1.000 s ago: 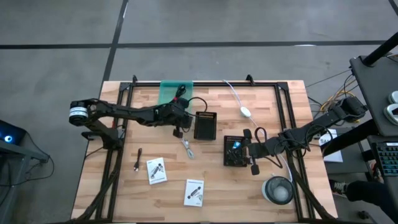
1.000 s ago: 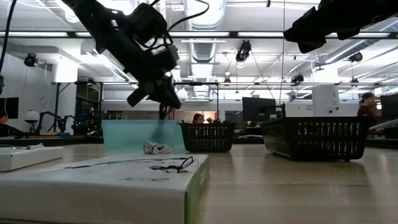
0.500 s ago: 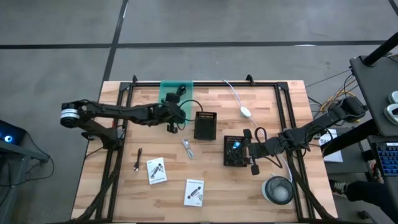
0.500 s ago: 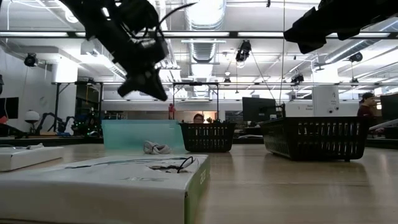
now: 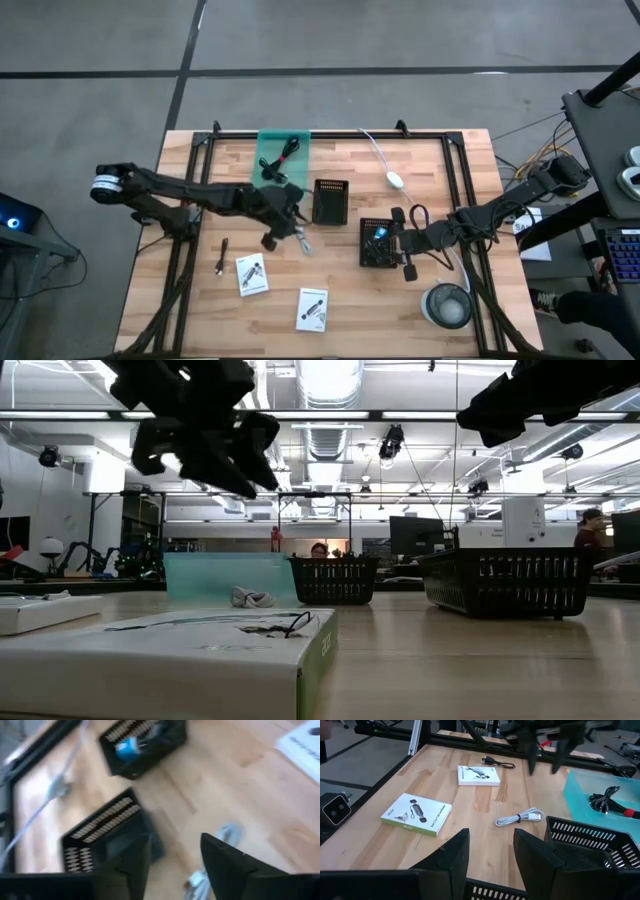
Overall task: Pick and place items into bin
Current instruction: Put the white USB cable into the green bin
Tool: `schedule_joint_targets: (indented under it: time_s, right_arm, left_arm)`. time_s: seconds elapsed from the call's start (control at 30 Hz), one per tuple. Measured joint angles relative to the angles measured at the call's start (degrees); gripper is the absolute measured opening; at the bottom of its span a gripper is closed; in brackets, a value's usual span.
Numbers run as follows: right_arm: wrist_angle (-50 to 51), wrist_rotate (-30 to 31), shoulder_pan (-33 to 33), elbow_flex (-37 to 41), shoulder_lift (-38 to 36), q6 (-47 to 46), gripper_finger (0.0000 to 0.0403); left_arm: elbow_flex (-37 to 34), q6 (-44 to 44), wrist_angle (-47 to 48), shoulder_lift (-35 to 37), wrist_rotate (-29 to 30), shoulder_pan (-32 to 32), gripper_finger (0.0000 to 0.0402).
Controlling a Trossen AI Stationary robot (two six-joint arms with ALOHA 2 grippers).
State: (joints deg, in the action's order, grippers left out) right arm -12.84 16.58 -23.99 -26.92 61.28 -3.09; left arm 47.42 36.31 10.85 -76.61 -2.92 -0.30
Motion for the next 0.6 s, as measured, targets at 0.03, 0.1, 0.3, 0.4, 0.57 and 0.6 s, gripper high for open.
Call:
schedule_joint_targets:
  time_s: [0.03, 0.1, 0.3, 0.4, 0.57, 0.6]
  right_arm:
    - [0.0, 0.0, 0.0, 0.0, 0.0, 0.0, 0.0139]
    - [0.1, 0.0, 0.0, 0.0, 0.0, 0.0, 0.0139]
    - [0.4, 0.0, 0.0, 0.0, 0.0, 0.0, 0.0139]
    - [0.4, 0.0, 0.0, 0.0, 0.0, 0.0, 0.0139]
    - [0.4, 0.0, 0.0, 0.0, 0.0, 0.0, 0.0139]
    - [0.3, 0.0, 0.0, 0.0, 0.0, 0.0, 0.0139]
  left_arm:
    - [0.0, 0.0, 0.4, -0.4, 0.0, -0.6, 0.0168]
    - [-0.6, -1.4, 1.1, -1.6, 0.0, -1.5, 0.0183]
    - [-1.0, -3.4, 1.2, -7.1, 0.0, -2.1, 0.0189]
    - [-0.6, -2.7, 0.9, -10.2, 0.0, -2.1, 0.0189]
    - [0.6, -2.5, 0.6, -14.2, 0.1, -2.1, 0.0189]
    - [0.6, -2.5, 0.7, -14.7, 0.1, -2.1, 0.0189]
